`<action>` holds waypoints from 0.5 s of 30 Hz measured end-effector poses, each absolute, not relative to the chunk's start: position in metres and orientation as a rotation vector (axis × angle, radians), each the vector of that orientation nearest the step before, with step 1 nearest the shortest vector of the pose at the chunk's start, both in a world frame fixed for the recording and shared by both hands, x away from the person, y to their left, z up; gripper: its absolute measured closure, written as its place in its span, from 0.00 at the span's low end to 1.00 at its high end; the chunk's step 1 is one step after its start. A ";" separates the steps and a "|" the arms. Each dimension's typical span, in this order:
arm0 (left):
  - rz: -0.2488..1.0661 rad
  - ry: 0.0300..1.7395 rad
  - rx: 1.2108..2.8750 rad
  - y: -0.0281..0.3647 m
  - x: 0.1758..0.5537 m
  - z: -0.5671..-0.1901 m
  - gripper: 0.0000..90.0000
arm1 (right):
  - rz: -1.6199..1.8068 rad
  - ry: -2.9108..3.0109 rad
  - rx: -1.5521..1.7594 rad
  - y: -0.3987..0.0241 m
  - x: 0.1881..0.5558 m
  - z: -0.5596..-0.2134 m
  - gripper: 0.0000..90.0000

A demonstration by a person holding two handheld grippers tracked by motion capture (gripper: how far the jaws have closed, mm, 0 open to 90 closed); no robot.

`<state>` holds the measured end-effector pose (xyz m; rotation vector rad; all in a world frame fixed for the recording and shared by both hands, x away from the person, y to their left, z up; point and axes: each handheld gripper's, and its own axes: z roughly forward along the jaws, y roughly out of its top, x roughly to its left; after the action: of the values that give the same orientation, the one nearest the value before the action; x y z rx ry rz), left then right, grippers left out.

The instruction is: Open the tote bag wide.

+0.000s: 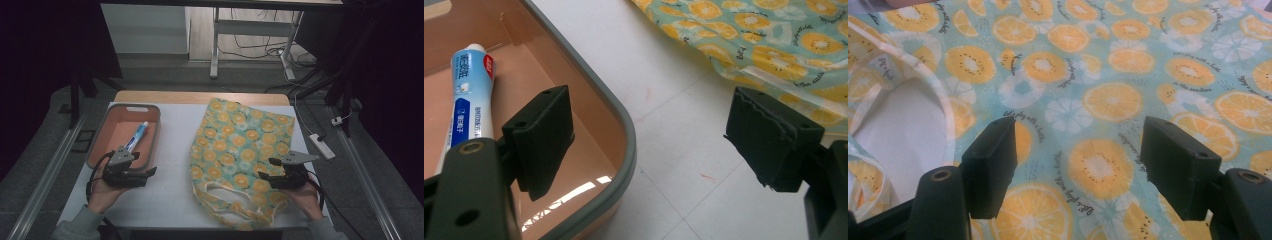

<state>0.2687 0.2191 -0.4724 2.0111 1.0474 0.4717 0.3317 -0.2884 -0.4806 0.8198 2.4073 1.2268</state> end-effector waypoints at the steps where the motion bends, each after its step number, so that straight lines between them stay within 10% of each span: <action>1: 0.469 1.047 2.011 0.219 0.269 -0.473 0.21 | 1.229 2.407 0.820 -0.288 0.332 -0.481 0.34; 15: 0.455 1.036 2.023 0.215 0.268 -0.472 0.22 | 1.200 2.415 0.795 -0.285 0.330 -0.480 0.35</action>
<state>0.2677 0.2146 -0.4724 2.0227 1.0356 0.4549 0.3302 -0.2852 -0.4797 0.7948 2.4153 1.2004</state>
